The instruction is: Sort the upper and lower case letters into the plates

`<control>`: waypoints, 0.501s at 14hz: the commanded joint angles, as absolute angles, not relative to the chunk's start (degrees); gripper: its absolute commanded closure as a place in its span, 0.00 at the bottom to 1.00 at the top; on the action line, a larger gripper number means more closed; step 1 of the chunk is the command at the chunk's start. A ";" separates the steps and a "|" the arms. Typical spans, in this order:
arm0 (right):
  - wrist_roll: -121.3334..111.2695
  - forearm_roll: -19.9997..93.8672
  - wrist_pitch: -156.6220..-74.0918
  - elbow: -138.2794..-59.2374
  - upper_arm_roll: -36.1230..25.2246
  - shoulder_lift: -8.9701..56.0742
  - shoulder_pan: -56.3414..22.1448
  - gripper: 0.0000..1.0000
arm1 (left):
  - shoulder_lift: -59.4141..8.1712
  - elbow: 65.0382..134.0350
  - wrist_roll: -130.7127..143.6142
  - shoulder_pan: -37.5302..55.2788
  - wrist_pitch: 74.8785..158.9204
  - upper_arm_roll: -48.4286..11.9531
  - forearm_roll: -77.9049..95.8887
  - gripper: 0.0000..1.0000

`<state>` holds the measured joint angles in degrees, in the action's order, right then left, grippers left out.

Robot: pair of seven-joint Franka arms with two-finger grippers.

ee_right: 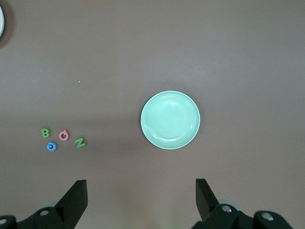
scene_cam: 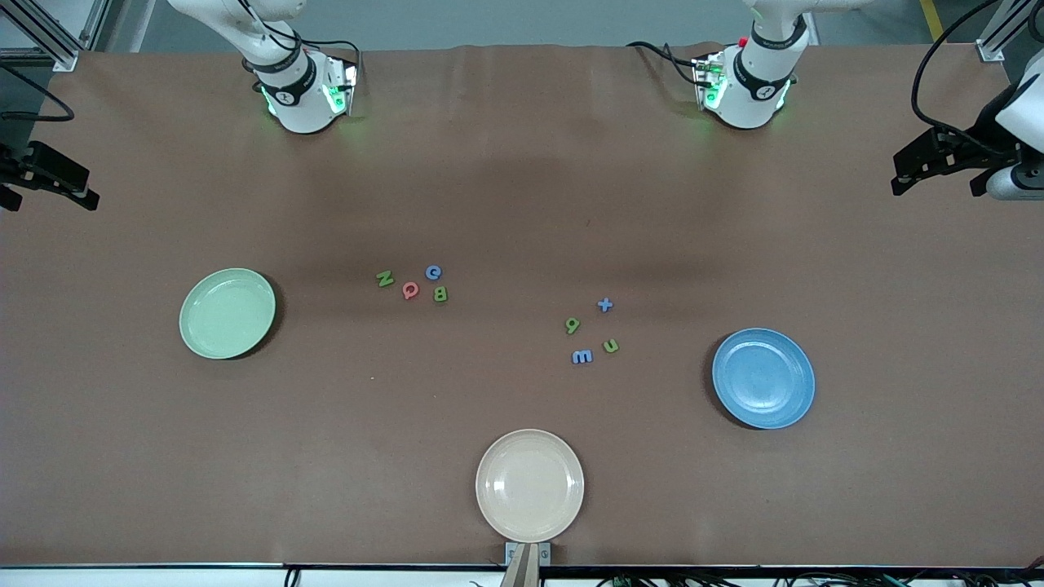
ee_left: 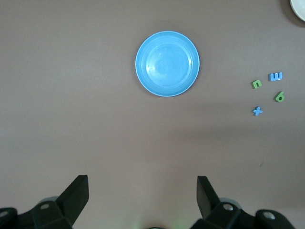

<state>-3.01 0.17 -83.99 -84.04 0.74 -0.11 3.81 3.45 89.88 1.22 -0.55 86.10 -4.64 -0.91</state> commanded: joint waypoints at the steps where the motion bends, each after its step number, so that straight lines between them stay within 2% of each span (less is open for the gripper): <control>1: -3.96 -0.44 -83.32 -83.06 1.05 0.35 4.39 0.00 | 2.81 88.68 1.85 -0.44 86.13 -4.83 -0.35 0.00; 7: -3.61 -0.26 -83.41 -83.06 1.14 0.44 3.87 0.00 | 0.72 86.76 0.88 -0.88 86.22 -4.75 -1.14 0.00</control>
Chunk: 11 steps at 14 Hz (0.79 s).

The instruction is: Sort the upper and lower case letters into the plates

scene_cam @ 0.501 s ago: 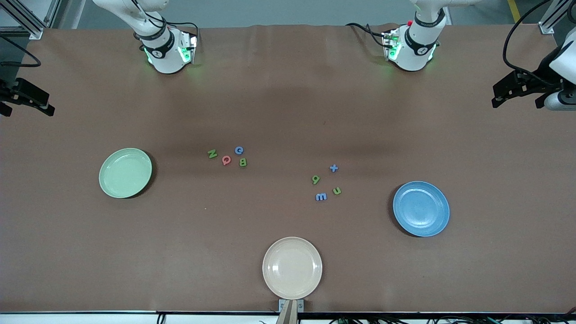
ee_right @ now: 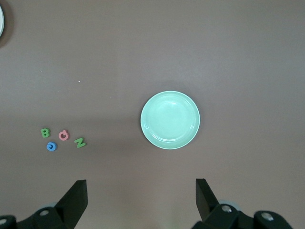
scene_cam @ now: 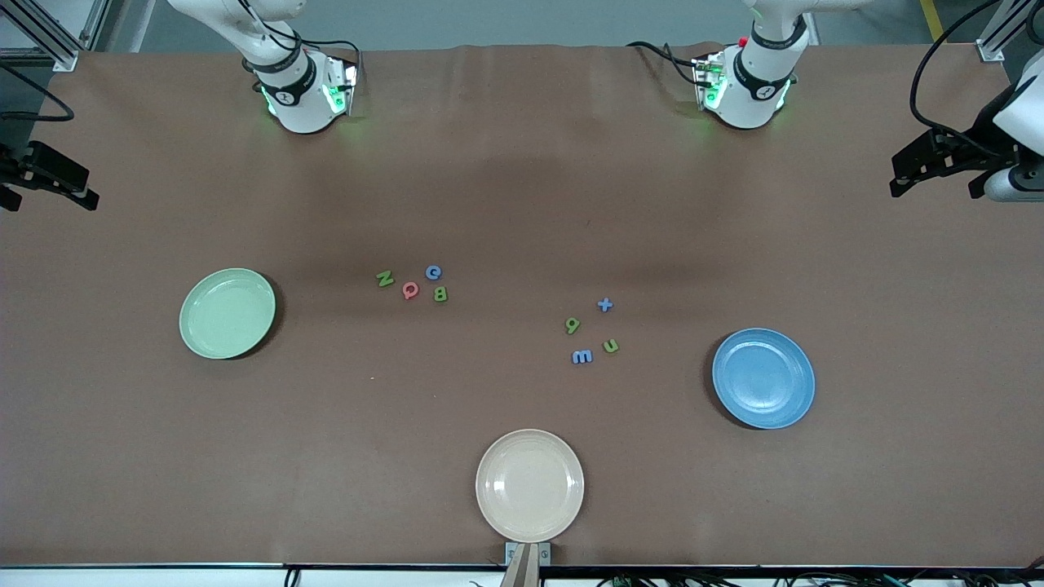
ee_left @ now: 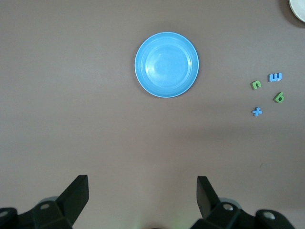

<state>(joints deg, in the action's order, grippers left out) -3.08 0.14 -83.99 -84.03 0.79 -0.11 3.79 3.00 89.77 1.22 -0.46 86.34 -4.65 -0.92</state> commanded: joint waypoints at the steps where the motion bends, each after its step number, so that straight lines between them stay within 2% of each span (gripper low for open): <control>1: -3.52 -0.18 -83.32 -83.14 1.23 0.53 3.69 0.00 | -1.12 85.36 0.97 -0.79 86.22 -4.75 -1.23 0.00; 5: -3.34 -0.17 -83.85 -83.06 1.41 3.42 -0.86 0.00 | -7.10 85.78 3.77 1.05 88.94 -5.97 -1.14 0.00; 11: -3.96 -0.09 -84.12 -83.40 1.49 8.07 -5.36 0.00 | -18.17 88.68 19.13 9.39 101.76 -6.06 -1.40 0.00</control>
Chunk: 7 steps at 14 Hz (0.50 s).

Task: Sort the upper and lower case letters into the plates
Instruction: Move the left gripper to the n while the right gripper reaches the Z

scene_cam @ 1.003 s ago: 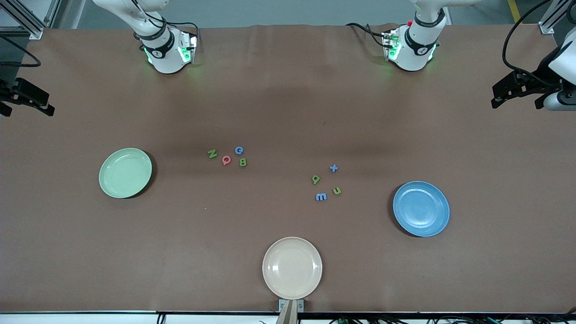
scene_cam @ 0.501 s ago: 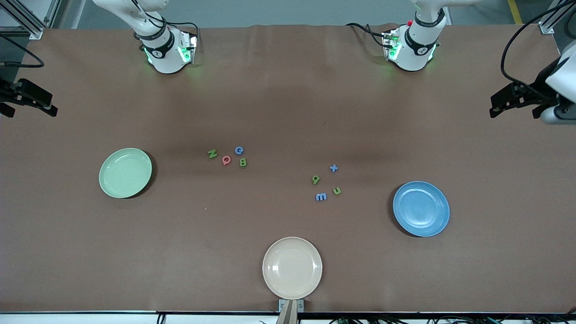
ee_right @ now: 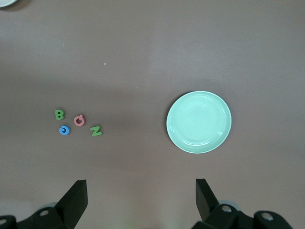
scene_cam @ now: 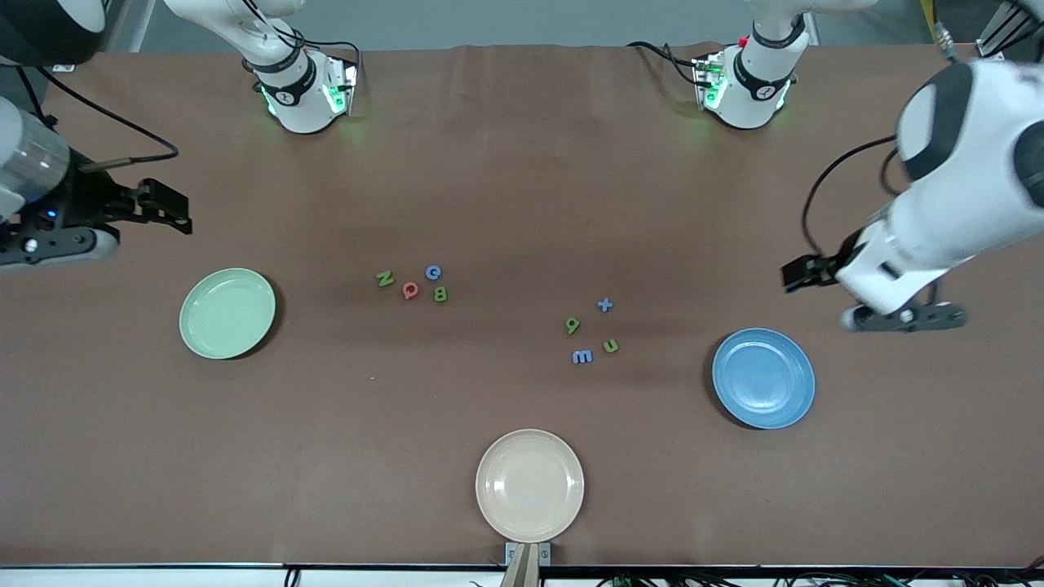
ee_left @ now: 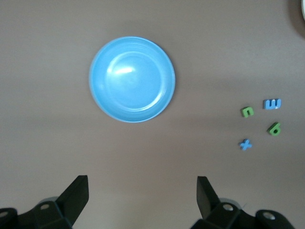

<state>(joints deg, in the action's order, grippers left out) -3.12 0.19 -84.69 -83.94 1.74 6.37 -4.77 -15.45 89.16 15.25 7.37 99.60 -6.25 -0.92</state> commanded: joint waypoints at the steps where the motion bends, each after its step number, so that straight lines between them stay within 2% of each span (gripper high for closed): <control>1: -3.61 -0.09 -84.11 -83.67 1.49 8.78 -5.71 0.00 | -20.63 88.77 22.12 10.71 104.39 -6.06 -1.67 0.00; 3: -2.82 -0.09 -85.76 -86.29 1.49 9.93 -8.43 0.00 | -24.15 88.68 26.26 12.91 108.27 -6.07 -1.67 0.00; 7: -2.20 3.59 -97.96 -104.45 1.58 6.87 -9.58 0.00 | -31.45 88.24 38.92 16.77 115.03 -6.15 -1.58 0.00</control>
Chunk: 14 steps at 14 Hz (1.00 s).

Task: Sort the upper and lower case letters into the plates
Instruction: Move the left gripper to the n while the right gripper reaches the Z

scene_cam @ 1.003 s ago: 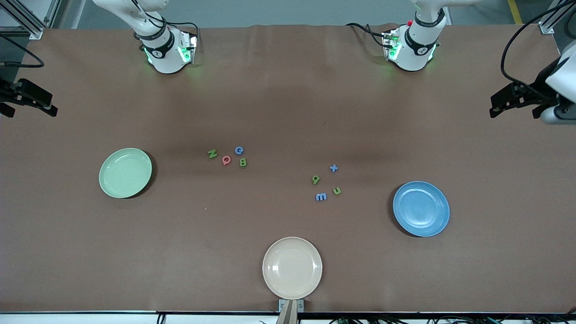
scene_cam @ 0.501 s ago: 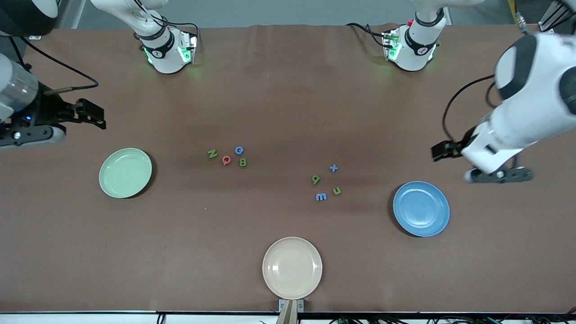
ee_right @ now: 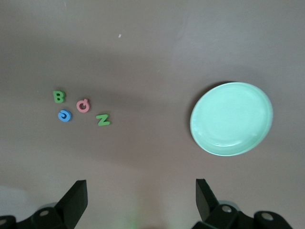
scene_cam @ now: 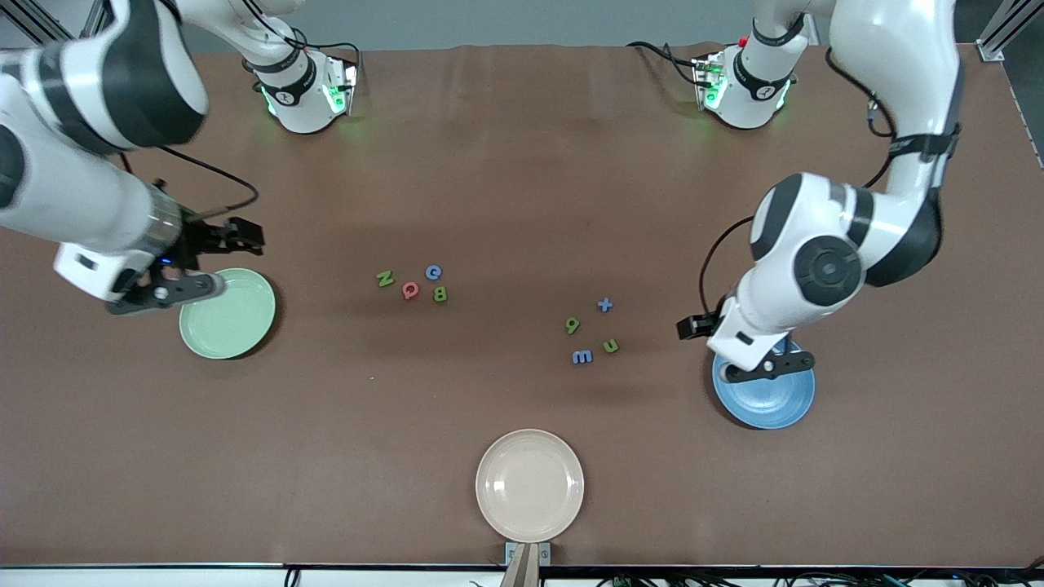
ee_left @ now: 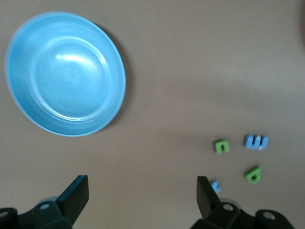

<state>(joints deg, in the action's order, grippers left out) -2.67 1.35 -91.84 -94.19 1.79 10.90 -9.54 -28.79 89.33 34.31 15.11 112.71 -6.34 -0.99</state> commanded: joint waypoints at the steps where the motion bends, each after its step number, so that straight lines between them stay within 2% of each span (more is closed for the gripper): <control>1: -2.20 4.73 -102.44 -109.29 1.58 5.64 -9.75 0.00 | -32.60 88.24 40.33 17.31 115.31 -6.15 -1.23 0.01; 3: -2.20 4.92 -112.80 -118.78 1.58 3.44 -11.93 0.00 | -35.05 87.98 43.40 18.10 115.92 -6.24 -0.97 0.09; 8: 5.18 5.10 -136.01 -133.48 1.58 3.78 -18.98 0.00 | -42.70 83.67 51.58 23.02 123.12 -6.15 -1.14 0.15; 14: 5.36 5.01 -149.22 -134.21 1.49 15.36 -22.41 0.00 | -46.14 83.67 52.73 25.13 127.09 -6.06 -1.23 0.27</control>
